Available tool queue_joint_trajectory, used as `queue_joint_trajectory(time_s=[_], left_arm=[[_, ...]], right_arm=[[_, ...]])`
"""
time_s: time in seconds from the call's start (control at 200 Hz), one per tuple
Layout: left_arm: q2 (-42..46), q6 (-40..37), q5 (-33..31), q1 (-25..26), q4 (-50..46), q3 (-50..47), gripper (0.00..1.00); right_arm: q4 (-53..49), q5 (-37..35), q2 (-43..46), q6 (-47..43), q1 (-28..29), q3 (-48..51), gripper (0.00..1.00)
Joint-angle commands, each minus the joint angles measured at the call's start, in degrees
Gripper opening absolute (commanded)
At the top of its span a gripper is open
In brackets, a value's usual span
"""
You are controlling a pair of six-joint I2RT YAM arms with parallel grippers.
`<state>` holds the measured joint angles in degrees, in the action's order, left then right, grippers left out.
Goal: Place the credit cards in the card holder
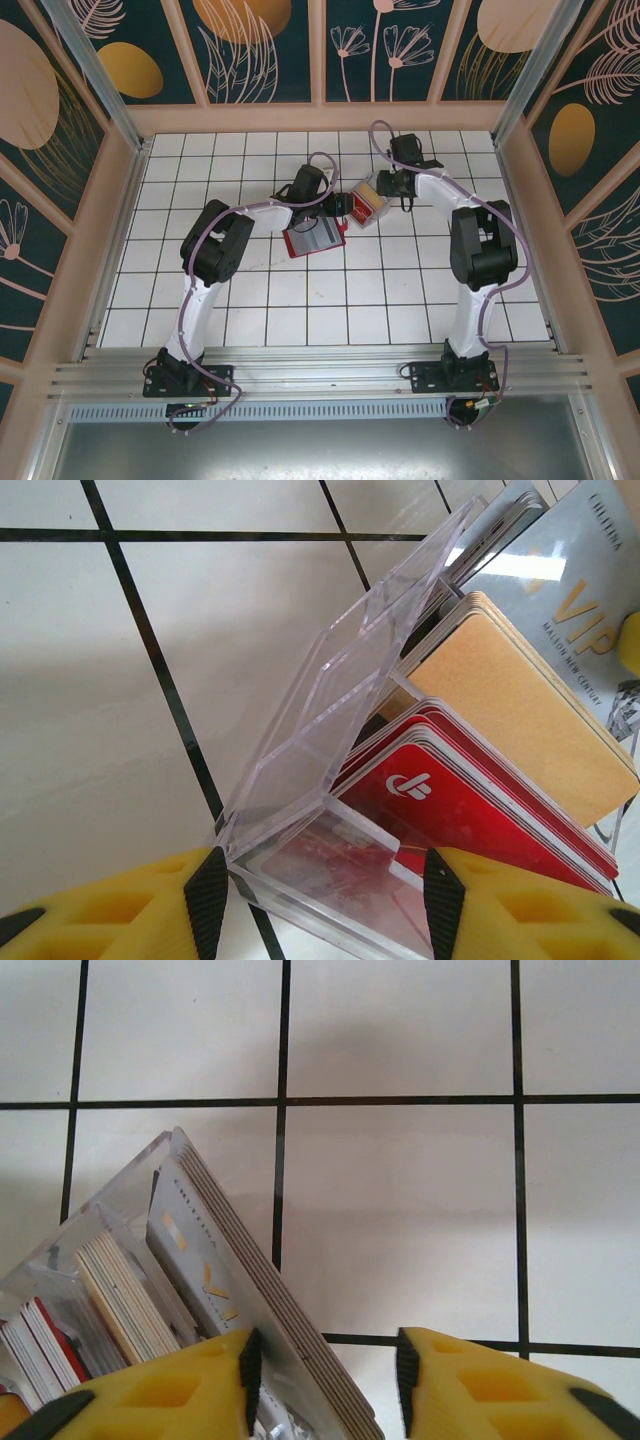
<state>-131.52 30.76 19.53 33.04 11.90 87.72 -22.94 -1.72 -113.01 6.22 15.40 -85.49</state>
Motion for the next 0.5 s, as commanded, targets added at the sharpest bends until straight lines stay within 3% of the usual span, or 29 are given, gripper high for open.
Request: queue_joint_trajectory(time_s=[0.0, 0.495], left_arm=[[-1.1, 0.35, -0.27, -0.04, -3.33, -1.9, 0.56], [-0.82, 0.7, -0.19, -0.05, -2.95, -2.11, 0.56]], right_arm=[[0.17, -1.27, 2.44, -0.5, -0.39, -0.04, 0.37], [-1.9, 0.58, 2.85, -2.32, -0.29, -1.32, 0.12]])
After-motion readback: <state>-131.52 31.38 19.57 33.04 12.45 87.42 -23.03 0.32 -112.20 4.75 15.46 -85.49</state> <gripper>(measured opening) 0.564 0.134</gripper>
